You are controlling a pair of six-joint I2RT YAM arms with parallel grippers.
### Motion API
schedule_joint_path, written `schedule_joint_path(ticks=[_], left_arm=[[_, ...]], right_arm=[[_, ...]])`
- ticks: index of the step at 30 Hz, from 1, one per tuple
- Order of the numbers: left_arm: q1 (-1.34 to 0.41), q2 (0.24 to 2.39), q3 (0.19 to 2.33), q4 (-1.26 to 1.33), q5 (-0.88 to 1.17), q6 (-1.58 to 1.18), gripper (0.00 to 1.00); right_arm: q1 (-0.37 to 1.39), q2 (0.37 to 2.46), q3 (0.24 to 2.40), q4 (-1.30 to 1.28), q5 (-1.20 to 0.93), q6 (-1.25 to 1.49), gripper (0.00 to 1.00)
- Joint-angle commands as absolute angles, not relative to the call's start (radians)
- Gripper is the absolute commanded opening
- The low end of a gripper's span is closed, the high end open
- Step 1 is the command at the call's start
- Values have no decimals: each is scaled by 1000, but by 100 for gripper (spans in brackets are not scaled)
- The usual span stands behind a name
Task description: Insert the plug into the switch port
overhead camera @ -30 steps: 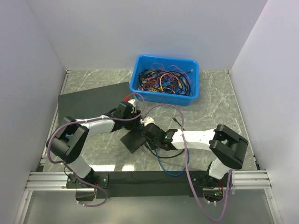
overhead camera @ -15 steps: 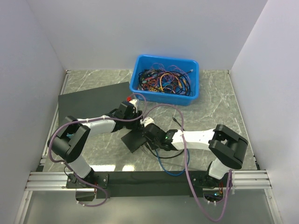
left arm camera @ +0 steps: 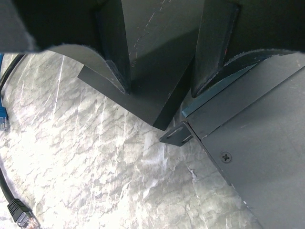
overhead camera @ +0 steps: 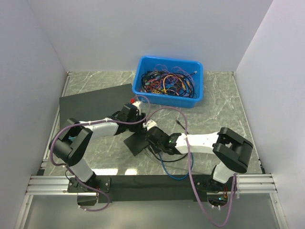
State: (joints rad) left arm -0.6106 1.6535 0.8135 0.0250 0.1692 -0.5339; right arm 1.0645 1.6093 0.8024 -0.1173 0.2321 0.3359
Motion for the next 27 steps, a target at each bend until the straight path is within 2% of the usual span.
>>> schedule_joint_path(ticks=[1,17,27], left_arm=[[-684,1733,787,-49,245,-514,56],[-744,1786,755,-6,290,-522,50],[-781,1804,765,-12,293,-534,48]], right_arm=[[1063,1588,828,143,261,305,0],[1034,1565,821,354,183,201,0],[1019,1581,859,434,89,23,0]])
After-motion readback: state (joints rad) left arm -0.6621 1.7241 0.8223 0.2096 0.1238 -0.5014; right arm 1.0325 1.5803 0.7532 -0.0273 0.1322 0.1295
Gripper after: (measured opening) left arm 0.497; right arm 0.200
